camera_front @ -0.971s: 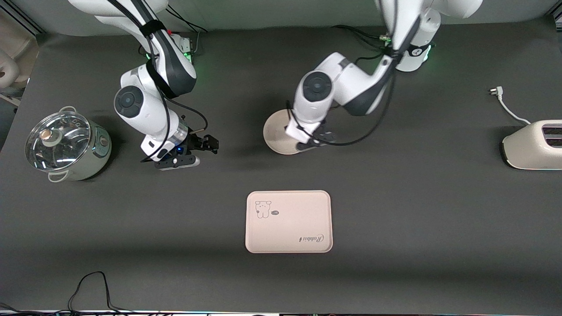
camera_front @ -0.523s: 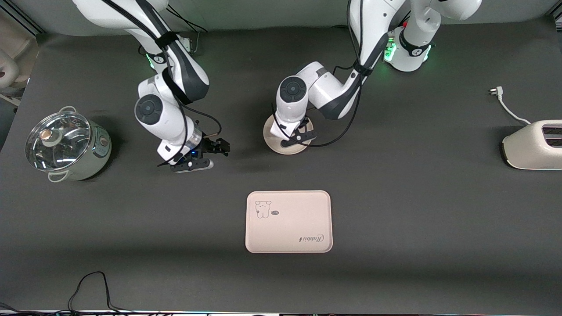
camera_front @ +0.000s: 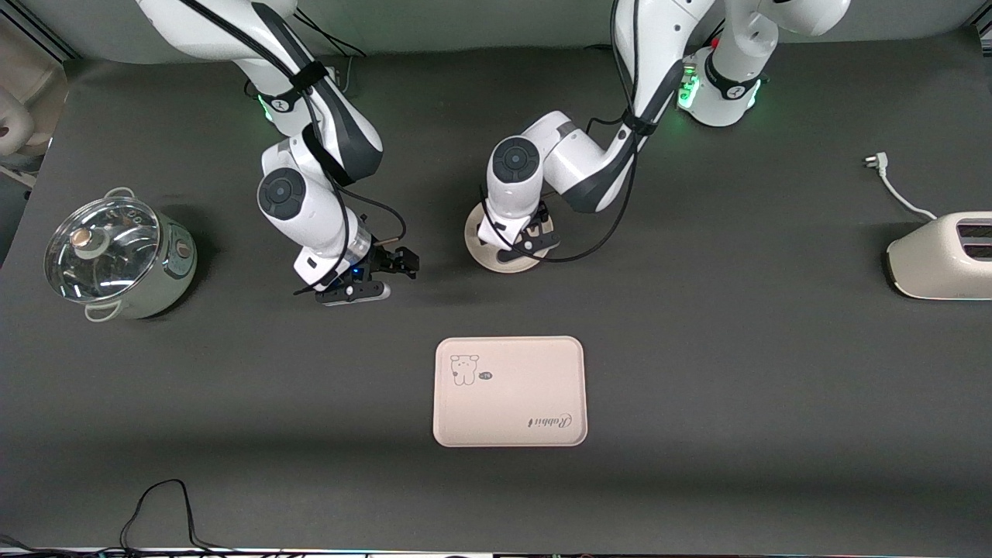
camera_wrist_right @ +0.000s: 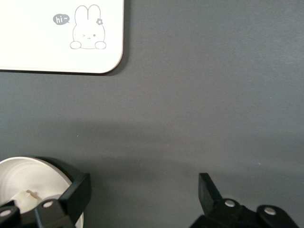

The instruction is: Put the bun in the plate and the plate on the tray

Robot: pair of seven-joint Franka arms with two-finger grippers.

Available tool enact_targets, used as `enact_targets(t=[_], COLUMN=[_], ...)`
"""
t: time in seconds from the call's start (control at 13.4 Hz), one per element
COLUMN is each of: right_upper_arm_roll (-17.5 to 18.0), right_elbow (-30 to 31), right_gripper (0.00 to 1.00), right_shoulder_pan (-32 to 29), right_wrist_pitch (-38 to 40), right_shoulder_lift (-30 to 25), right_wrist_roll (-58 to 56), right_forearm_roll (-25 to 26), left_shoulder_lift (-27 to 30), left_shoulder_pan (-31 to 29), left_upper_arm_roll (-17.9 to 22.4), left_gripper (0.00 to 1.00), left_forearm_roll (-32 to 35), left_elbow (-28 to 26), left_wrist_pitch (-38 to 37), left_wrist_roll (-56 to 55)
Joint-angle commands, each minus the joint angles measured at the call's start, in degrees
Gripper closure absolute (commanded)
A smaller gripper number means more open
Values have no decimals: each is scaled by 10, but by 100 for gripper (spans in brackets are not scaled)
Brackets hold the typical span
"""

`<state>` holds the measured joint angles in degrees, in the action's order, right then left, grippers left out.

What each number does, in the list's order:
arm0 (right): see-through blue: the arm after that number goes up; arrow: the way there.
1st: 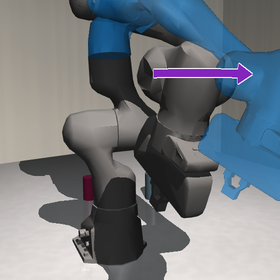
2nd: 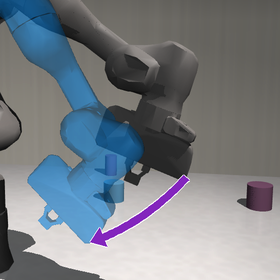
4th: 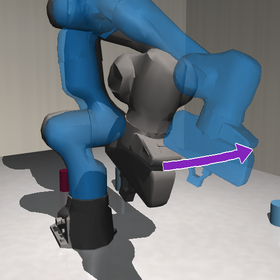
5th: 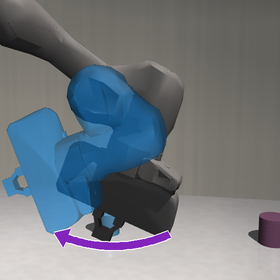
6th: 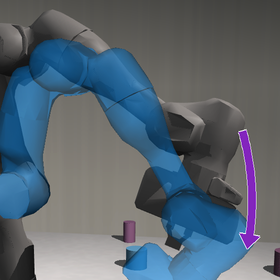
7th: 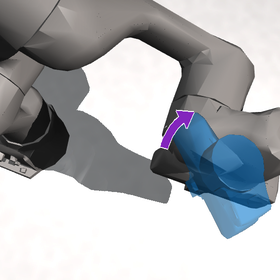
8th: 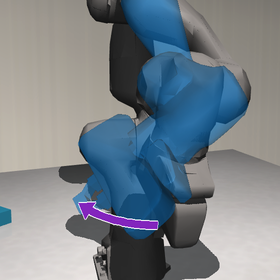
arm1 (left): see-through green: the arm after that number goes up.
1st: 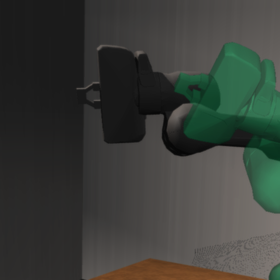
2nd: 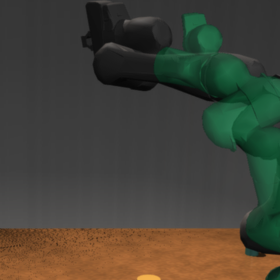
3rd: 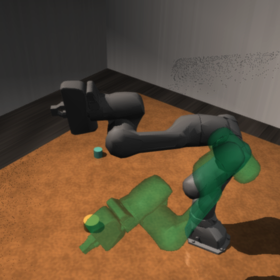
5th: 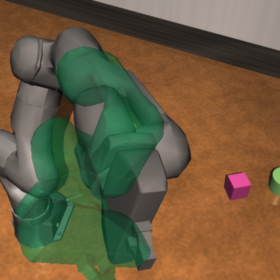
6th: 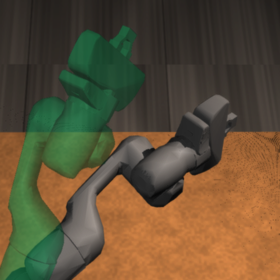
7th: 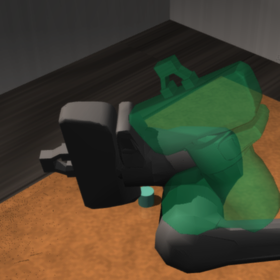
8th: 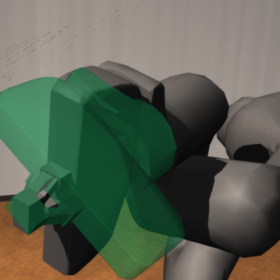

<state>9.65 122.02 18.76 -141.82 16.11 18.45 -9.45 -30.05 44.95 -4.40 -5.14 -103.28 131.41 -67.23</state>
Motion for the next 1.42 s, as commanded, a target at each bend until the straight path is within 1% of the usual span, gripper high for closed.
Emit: enact_targets(t=[0.0, 0.15, 0.22, 0.37, 0.45, 0.52, 0.6, 0.67, 0.75, 0.82, 0.9, 1.05, 1.12, 1.2, 1.27, 1.34], right_upper_arm_roll=[3, 3, 5, 28, 31, 34, 34, 35, 34, 34, 34, 34, 34, 34, 34, 34], right_elbow=[-12, -11, -11, -2, 14, 28, 37, 38, 38, 38, 38, 45, 48, 52, 53, 54], right_gripper=[0, 0, 0, 0, 0, 0, 0, 0, 0, 0, 0, 1, 2, 5, 10, 23], right_shoulder_pan=[15, 30, 40, 55, 56, 68, 79, 89, 114, 121, 123, 138, 149, 151, 151, 151], right_wrist_pitch=[-22, -32, -36, -52, -63, -80, -93, -110, -124, -129, -129, -137, -153, -164, -167, -167], right_shoulder_lift=[23, 28, 31, 38, 38, 38, 48, 62, 74, 81, 84, 90, 94, 99, 100, 100], right_wrist_roll=[18, 22, 47, 85, 88, 92, 111, 139, 158, 172, 175, 183, 193, 201, 201, 200], right_forearm_roll=[0, 0, 0, 0, 1, 0, 0, 0, 0, 0, 0, 0, 0, 0, 0, 1], left_shoulder_lift=[88, 139, 149, 149, 148, 148, 153, 162, 174, 191, 209, 234, 247, 272, 298, 310], left_shoulder_pan=[-48, -127, -171, -265, -306, -335, -357, -370, -376, -376, -376, -394, -402, -401, -399, -404], left_upper_arm_roll=[36, 37, 38, 39, 39, 41, 43, 43, 43, 43, 42, 42, 42, 42, 41, 36], left_gripper=[0, 0, 0, 0, 0, 0, 0, 0, 0, 0, 0, 0, 0, 0, 0, 0], left_forearm_roll=[9, 10, 10, 11, 12, 16, 38, 81, 120, 130, 129, 118, 99, 92, 92, 92], left_elbow=[5, 19, 39, 94, 108, 117, 116, 116, 117, 116, 112, 95, 82, 53, 28, 19], left_wrist_pitch=[-87, -127, -144, -184, -185, -186, -195, -216, -248, -288, -305, -300, -306, -301, -297, -299], left_wrist_roll=[65, 148, 206, 328, 397, 441, 445, 459, 488, 496, 495, 503, 509, 510, 510, 510])
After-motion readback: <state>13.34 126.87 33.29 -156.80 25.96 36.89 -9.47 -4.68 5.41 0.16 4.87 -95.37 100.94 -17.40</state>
